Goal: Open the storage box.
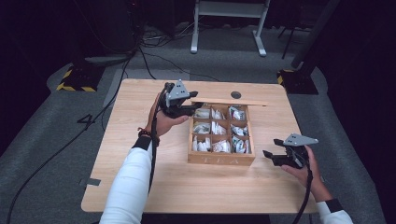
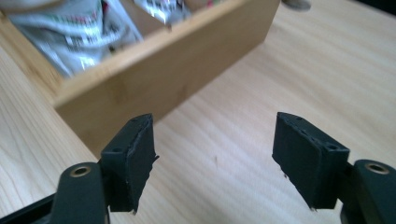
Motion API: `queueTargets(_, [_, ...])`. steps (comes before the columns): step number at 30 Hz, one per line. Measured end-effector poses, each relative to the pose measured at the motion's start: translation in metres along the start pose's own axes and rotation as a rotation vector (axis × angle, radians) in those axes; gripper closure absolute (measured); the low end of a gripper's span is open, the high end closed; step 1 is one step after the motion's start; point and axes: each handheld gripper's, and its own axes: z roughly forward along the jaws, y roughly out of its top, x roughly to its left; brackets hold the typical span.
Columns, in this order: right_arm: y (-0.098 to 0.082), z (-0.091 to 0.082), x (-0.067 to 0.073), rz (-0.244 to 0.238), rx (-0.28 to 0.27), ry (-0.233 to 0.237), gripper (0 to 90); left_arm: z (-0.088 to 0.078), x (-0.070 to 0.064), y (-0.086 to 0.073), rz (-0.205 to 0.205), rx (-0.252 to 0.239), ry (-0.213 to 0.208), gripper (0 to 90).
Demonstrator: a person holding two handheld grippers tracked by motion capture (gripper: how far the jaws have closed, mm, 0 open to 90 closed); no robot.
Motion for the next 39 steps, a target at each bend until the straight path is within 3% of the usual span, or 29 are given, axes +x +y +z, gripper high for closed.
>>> queueTargets(12, [-0.033, 0.006, -0.006, 0.047, 0.044, 0.048, 27.9, 0.006, 0.012, 0.007, -0.032, -0.035, 0.018, 55.9])
queueTargets(22, [-0.044, 0.007, -0.006, 0.035, 0.072, 0.059, 25.9, 0.011, 0.021, 0.014, -0.051, -0.044, 0.033, 55.9])
queueTargets(39, [-0.051, 0.008, -0.006, 0.04, 0.058, 0.073, 20.8, 0.021, 0.037, 0.022, -0.094, -0.067, 0.056, 55.9])
